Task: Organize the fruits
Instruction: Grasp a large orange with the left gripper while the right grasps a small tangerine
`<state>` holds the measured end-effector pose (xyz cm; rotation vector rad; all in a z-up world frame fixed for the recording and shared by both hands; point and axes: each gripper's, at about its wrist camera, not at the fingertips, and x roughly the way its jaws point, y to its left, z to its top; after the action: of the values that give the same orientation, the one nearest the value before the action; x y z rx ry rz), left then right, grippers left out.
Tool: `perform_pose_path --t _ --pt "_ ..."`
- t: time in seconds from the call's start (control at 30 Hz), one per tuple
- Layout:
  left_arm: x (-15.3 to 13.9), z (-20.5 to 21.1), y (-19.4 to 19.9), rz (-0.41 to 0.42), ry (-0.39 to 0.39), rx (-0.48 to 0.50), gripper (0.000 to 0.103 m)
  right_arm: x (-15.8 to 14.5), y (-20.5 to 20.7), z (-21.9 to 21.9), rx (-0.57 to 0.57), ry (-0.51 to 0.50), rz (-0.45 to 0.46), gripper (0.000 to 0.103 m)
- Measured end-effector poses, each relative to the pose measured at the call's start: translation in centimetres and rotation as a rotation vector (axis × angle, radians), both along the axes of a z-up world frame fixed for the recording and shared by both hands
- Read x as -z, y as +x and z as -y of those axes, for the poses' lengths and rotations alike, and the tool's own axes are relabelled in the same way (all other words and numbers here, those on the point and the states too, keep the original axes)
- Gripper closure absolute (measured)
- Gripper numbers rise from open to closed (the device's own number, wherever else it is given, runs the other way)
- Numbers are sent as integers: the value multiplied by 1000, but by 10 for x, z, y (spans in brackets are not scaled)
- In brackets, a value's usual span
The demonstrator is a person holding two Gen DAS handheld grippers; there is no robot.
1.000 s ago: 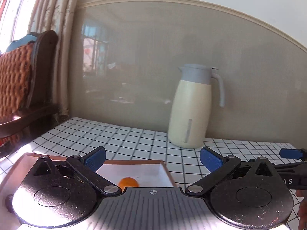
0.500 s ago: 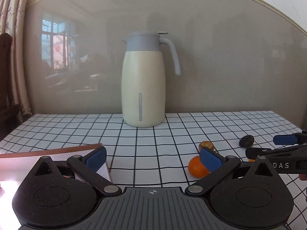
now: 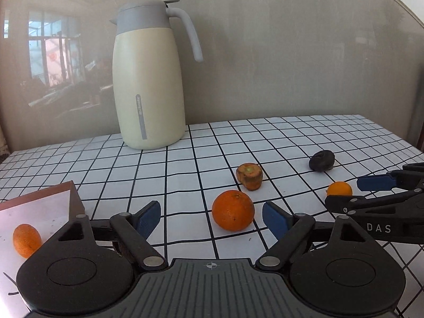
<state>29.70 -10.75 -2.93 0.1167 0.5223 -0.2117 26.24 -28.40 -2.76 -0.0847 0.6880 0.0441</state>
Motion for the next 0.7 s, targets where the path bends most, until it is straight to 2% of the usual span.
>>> perform_pose_path --t 0.1,0.23,0.33,0.4,0.47,0.63,0.67,0.7 --pt "4 1 6 -23 -22 4 19 6 5 2 -2 -8 -18 65" --pt "8 7 13 -43 -25 1 19 10 8 2 -7 0 -28 70" --pt "12 15 16 -49 -11 5 21 10 9 3 -9 -1 -25 72" --pt "14 19 18 -57 -7 6 29 11 10 5 -9 4 -23 72" --pt "18 23 21 -72 1 7 31 12 11 7 -6 9 -23 73" --pt "19 27 26 -81 12 -3 32 12 11 7 -10 4 -19 77" --pt "19 27 26 -80 9 -7 36 12 11 8 -12 8 -20 77" --pt "19 28 28 -85 11 -9 52 12 10 8 -13 11 -21 79"
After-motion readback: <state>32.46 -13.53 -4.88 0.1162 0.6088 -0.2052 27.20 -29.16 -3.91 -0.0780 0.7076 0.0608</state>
